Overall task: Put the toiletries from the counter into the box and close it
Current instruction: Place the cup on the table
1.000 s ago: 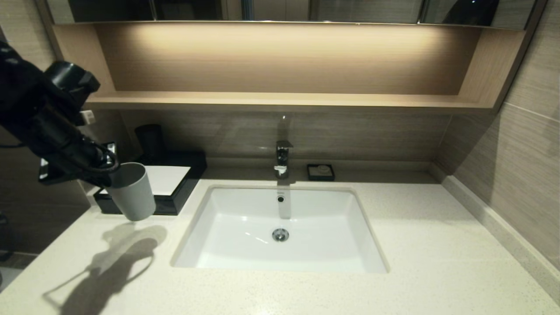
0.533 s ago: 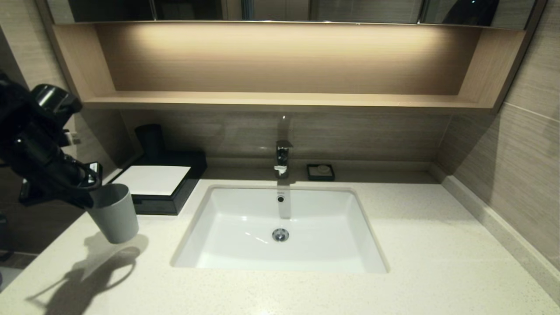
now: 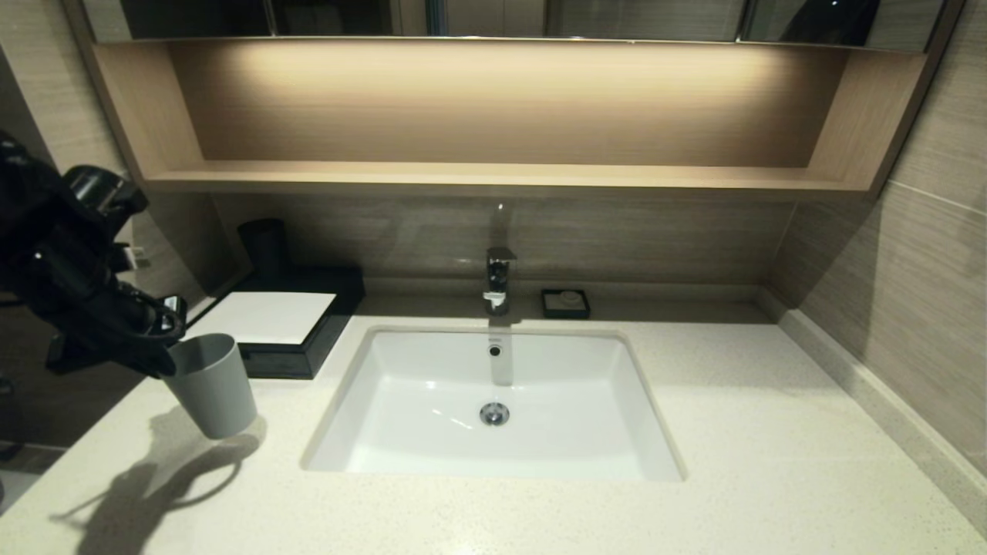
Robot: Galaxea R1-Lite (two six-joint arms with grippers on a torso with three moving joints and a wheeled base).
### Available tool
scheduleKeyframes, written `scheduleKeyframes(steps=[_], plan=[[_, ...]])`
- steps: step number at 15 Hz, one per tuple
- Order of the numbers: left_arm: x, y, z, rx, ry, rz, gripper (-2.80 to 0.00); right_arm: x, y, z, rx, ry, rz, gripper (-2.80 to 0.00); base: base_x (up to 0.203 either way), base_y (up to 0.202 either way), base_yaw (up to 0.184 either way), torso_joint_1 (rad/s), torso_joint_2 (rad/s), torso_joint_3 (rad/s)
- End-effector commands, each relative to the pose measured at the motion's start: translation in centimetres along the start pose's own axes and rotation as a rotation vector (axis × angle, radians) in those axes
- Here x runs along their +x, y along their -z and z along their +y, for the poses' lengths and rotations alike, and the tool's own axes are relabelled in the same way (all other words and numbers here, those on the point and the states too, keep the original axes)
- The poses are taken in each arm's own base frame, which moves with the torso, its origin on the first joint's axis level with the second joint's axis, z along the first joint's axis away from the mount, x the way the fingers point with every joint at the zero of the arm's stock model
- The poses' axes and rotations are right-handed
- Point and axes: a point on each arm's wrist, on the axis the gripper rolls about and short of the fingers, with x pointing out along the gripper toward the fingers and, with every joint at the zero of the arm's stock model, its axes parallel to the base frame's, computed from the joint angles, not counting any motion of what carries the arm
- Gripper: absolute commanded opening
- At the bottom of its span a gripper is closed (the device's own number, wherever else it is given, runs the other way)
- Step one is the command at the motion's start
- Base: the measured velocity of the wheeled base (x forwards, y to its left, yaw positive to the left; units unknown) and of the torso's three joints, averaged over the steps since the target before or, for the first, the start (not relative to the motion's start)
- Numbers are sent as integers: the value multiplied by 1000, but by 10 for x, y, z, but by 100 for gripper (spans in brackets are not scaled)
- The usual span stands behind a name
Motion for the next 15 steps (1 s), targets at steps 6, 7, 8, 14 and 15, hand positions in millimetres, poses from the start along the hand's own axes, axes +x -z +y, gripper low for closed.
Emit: scheduleKeyframes(steps=[6, 7, 8, 14, 15], plan=[[14, 1, 0, -1, 7, 56, -280, 0, 0, 0, 0, 0, 0, -280, 0, 0, 0, 0, 0, 0], [15, 1, -1, -1, 21, 62, -280, 0, 0, 0, 0, 0, 1, -280, 0, 0, 0, 0, 0, 0], [18, 1, -1, -1, 25, 73, -280, 0, 0, 0, 0, 0, 1, -280, 0, 0, 0, 0, 0, 0], [29, 2, -4, 9, 32, 69, -280, 0, 0, 0, 0, 0, -2, -280, 0, 0, 0, 0, 0, 0], [29, 1, -5, 11, 36, 64, -280, 0, 0, 0, 0, 0, 1, -280, 0, 0, 0, 0, 0, 0]])
